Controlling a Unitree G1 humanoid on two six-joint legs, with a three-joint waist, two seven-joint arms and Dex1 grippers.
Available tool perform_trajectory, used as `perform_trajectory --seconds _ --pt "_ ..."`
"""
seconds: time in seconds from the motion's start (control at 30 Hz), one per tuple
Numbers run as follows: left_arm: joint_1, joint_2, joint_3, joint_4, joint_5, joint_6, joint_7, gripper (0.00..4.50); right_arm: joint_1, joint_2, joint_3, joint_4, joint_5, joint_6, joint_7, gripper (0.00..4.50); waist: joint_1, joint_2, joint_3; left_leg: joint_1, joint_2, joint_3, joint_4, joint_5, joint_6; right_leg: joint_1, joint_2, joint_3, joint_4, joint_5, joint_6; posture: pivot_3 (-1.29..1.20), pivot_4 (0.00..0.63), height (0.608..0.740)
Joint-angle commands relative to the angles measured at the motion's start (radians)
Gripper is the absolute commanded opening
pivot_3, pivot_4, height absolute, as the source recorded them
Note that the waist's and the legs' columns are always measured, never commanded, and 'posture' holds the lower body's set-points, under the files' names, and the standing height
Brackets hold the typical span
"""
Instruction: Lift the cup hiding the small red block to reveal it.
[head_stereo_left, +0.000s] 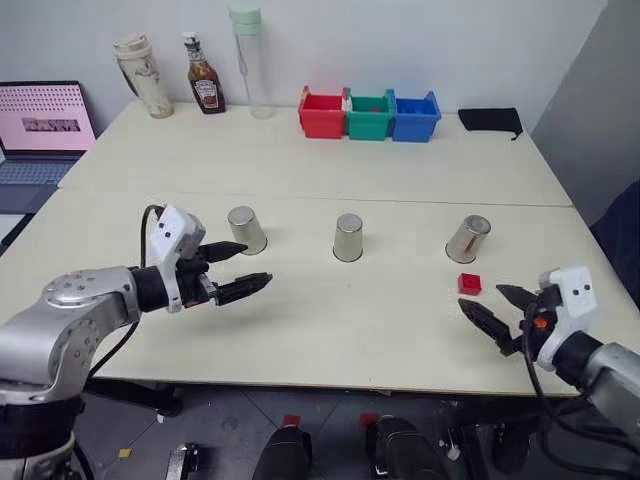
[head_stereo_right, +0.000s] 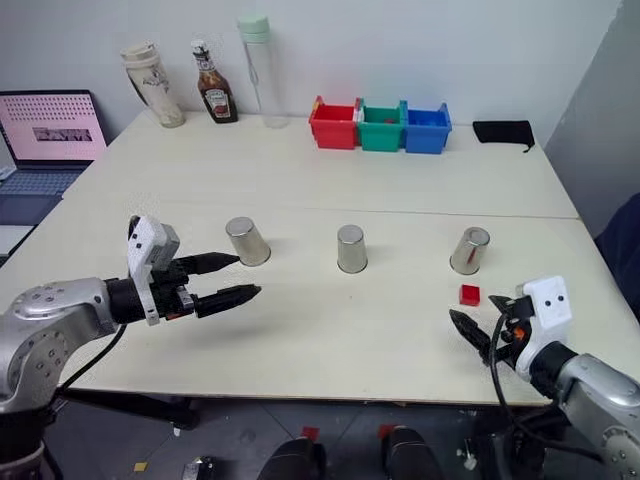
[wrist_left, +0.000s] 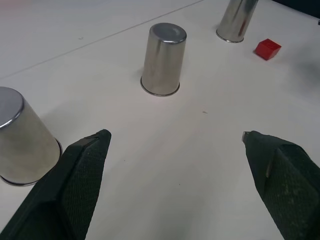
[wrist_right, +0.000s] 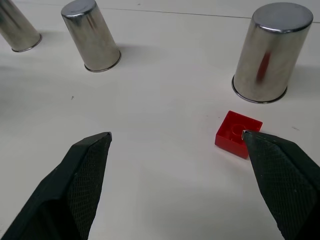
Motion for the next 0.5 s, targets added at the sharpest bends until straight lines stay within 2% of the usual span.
perform_trajectory --seconds 0.03,0.17,0.5 --pt "-0.036 -0.016 -0.012 0.013 0.011 -0.055 -0.013 4.50 -0.009 -0.007 -0.050 -0.011 0.024 0.000 -0.032 4.44 0.000 0.000 0.000 0.000 0.000 0.000 0.000 0.000 0.000 0.000 0.000 0.000 -0.001 0.000 0.001 0.00 0.150 0.740" --pt "-0.083 -0.029 -0.056 0.036 0.036 -0.079 -0.015 4.50 0.009 -0.007 -0.072 -0.016 0.020 -0.006 -0.051 4.44 0.003 0.000 0.000 -0.002 0.000 -0.001 0.000 0.000 0.000 0.000 -0.002 -0.001 -0.002 0.004 0.006 0.00 0.150 0.740" --pt "-0.136 -0.065 -0.092 0.075 0.075 -0.150 -0.027 4.50 0.046 0.026 -0.017 -0.049 -0.021 -0.059 -0.107 4.44 0.001 0.000 0.000 -0.002 0.000 -0.001 0.000 0.000 0.000 0.000 -0.002 0.000 -0.002 0.004 0.007 0.00 0.150 0.740"
